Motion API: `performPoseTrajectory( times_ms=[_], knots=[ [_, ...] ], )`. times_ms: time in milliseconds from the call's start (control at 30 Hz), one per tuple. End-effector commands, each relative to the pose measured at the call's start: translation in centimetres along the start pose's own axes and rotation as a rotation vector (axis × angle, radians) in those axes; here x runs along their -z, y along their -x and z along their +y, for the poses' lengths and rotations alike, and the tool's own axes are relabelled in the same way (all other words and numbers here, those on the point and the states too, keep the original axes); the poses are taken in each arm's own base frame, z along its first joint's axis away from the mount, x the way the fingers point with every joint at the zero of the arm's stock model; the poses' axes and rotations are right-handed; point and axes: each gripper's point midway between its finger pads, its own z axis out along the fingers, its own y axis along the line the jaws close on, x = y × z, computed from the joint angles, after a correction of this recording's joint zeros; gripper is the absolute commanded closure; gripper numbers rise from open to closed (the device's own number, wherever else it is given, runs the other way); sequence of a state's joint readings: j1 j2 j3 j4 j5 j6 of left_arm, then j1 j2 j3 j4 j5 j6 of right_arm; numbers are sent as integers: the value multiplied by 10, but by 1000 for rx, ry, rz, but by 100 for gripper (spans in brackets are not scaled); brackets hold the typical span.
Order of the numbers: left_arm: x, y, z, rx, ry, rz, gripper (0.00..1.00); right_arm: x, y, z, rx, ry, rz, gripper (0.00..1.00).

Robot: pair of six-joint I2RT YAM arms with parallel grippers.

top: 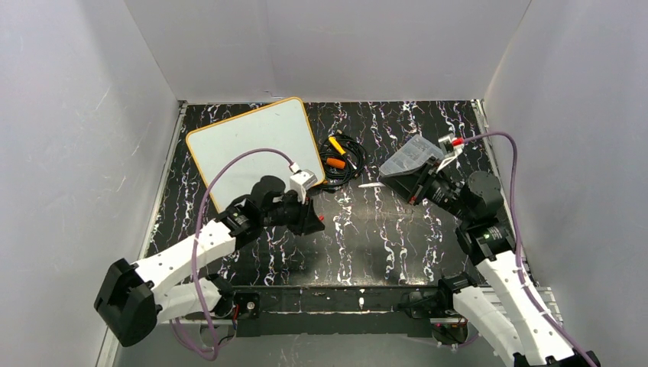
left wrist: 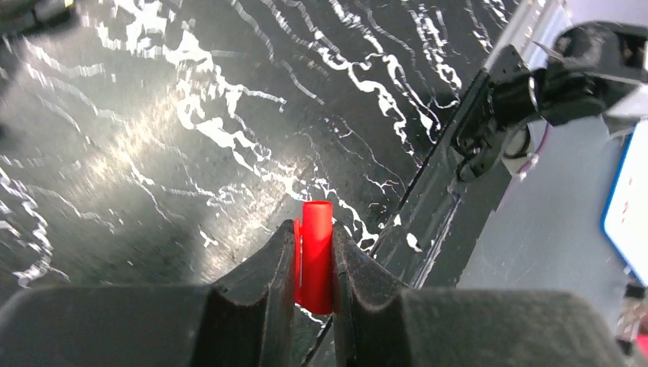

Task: Write a sentence on the whiteboard
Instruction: Place the pen cap at the center of the board, then adjust the whiteboard marker.

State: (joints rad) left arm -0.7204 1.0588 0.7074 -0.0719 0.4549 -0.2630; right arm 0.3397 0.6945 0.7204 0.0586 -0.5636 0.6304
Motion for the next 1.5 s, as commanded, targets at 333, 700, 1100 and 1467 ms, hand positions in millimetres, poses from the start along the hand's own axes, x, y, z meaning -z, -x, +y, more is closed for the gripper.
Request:
performPoseTrajectory(
  times_ms=[333, 700, 1100, 1467],
  knots=[
    [-65, -29, 41, 112, 316, 49, 69, 1, -4, -47, 48, -166, -101, 99],
    [-33, 12, 33, 187, 352, -147, 24, 1, 1, -66, 97, -235, -167, 99],
    [-1, 112, -37, 661, 69, -389, 18, -63, 12, -29, 254, -223, -298, 99],
    [32, 122, -5, 982, 83, -603, 16, -96, -18, 26, 342, -180, -325, 99]
  ],
)
